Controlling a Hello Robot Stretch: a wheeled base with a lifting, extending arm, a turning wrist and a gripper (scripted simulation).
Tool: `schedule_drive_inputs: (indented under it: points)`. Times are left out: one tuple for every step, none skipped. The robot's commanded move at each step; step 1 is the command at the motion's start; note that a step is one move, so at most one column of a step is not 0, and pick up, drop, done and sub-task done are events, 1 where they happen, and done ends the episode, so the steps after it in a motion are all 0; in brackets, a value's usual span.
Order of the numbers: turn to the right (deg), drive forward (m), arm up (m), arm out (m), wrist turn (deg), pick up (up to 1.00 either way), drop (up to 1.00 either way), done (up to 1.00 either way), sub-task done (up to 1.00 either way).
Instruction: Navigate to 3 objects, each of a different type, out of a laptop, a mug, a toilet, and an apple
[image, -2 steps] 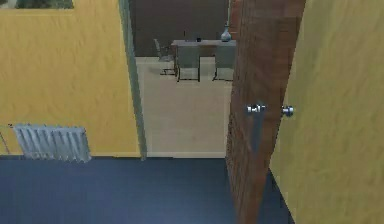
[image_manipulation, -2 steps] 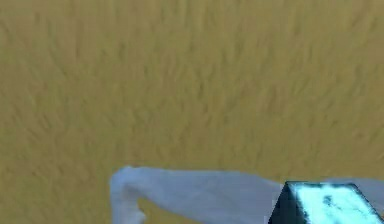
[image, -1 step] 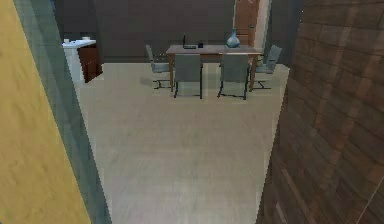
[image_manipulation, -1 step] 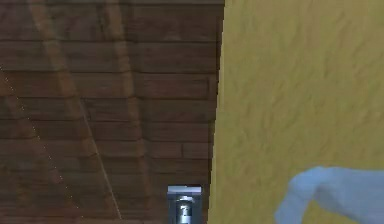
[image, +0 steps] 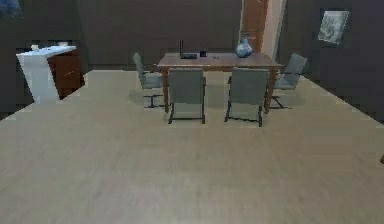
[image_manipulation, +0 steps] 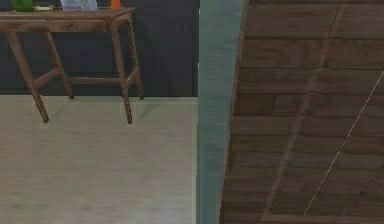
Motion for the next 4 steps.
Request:
schedule_drive_inputs:
  points:
    - [-15.0,0.0,0.0,0.0,0.0,0.0,0.0,0.0,0.0]
    - [0.0,1.0,0.0,0.0,0.0,0.0,0.0,0.0,0.0]
    - [0.0,1.0,0.0,0.0,0.0,0.0,0.0,0.0,0.0]
    - [-3.0,0.0,0.0,0.0,0.0,0.0,0.0,0.0,0.0]
